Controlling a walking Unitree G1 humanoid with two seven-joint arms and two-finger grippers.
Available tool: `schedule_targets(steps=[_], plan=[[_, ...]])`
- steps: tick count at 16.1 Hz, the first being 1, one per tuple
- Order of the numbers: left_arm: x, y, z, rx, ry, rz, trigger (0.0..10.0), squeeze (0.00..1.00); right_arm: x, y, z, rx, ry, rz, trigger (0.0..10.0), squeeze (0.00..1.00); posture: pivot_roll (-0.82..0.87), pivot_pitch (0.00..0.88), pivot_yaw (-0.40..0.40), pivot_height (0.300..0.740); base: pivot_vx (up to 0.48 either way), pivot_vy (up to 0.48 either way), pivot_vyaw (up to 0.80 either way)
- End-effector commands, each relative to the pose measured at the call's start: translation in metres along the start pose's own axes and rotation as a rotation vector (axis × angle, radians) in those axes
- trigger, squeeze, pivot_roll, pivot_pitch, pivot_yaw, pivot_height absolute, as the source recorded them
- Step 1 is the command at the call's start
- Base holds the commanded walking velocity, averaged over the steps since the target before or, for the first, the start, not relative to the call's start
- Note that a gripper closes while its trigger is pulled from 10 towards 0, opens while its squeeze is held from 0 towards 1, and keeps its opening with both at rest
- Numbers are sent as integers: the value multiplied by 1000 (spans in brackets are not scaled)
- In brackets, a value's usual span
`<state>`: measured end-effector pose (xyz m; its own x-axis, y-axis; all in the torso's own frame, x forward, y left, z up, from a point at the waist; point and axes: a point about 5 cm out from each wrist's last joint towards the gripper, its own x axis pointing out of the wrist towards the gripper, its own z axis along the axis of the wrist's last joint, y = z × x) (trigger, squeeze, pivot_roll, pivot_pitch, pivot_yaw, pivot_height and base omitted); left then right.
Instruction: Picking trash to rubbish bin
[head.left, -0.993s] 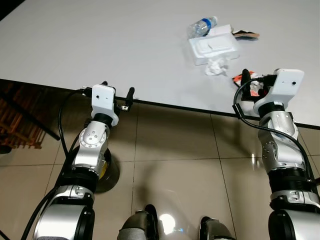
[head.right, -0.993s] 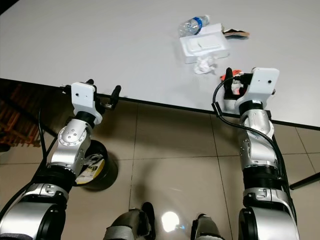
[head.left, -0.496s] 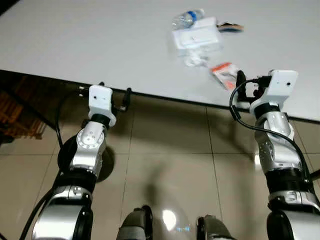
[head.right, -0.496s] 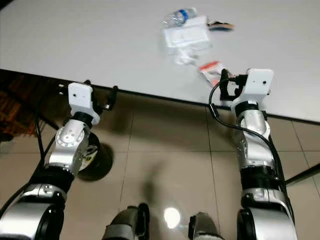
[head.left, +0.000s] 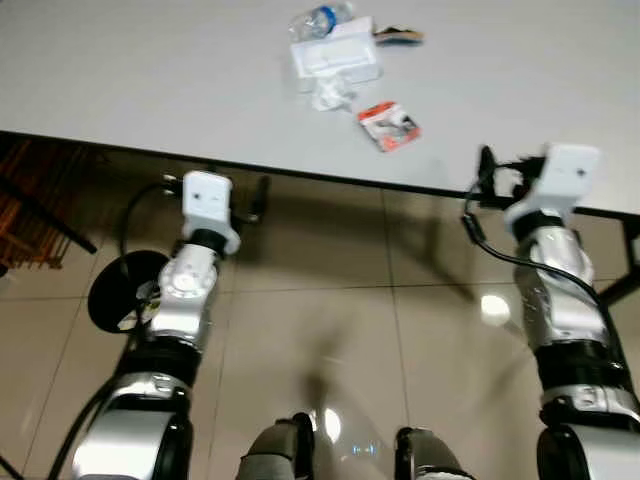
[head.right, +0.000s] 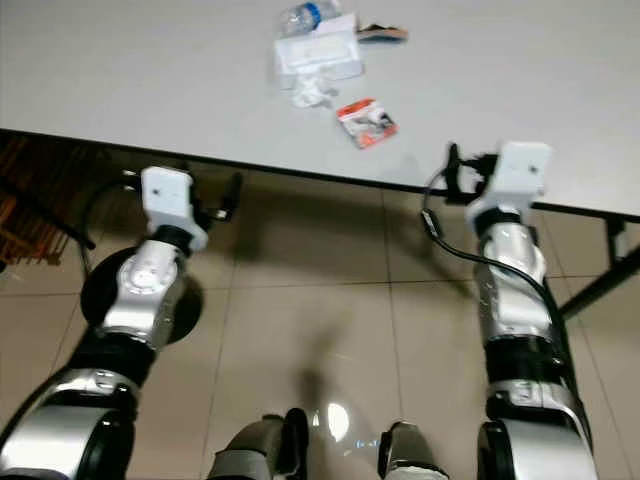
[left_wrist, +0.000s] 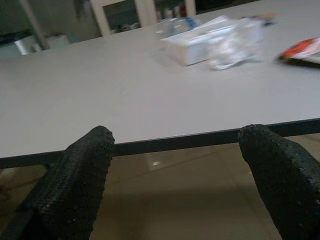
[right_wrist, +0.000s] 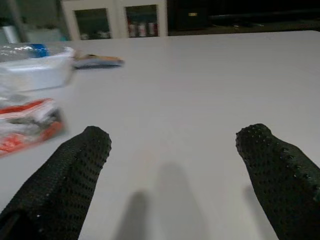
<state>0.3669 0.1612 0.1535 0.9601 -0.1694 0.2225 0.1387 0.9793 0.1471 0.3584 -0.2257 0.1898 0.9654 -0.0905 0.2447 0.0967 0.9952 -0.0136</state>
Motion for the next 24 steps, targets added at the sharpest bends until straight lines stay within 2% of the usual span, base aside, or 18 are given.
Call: schedule_targets(steps=[1,3,9,13,22,24], plan=[[-3,9,-1,4,-5,21,10000,0,0,5,-1,0,6,17,10000,0,33,224,119,740,0,0,0],[-3,10,-1,1,6,25,10000,0,-1,5,-2,0,6,19,10000,0,33,222,119,740,0,0,0],[-3,11,-1,3,8,23,10000,0,-1,7,-3,7,14,24,10000,0,33,217,122,740,332,0,0],[-3,11,-1,3,8,19,10000,0,0,7,-4,16,24,15,10000,0,32,216,122,740,382,0,-756],[-3,10,-1,5,5,11,10000,0,0,9,-3,22,17,22,10000,0,34,217,122,740,377,0,0],[-3,7,-1,7,1,-9,10000,0,0,9,-4,23,18,23,10000,0,36,221,122,740,0,0,0]])
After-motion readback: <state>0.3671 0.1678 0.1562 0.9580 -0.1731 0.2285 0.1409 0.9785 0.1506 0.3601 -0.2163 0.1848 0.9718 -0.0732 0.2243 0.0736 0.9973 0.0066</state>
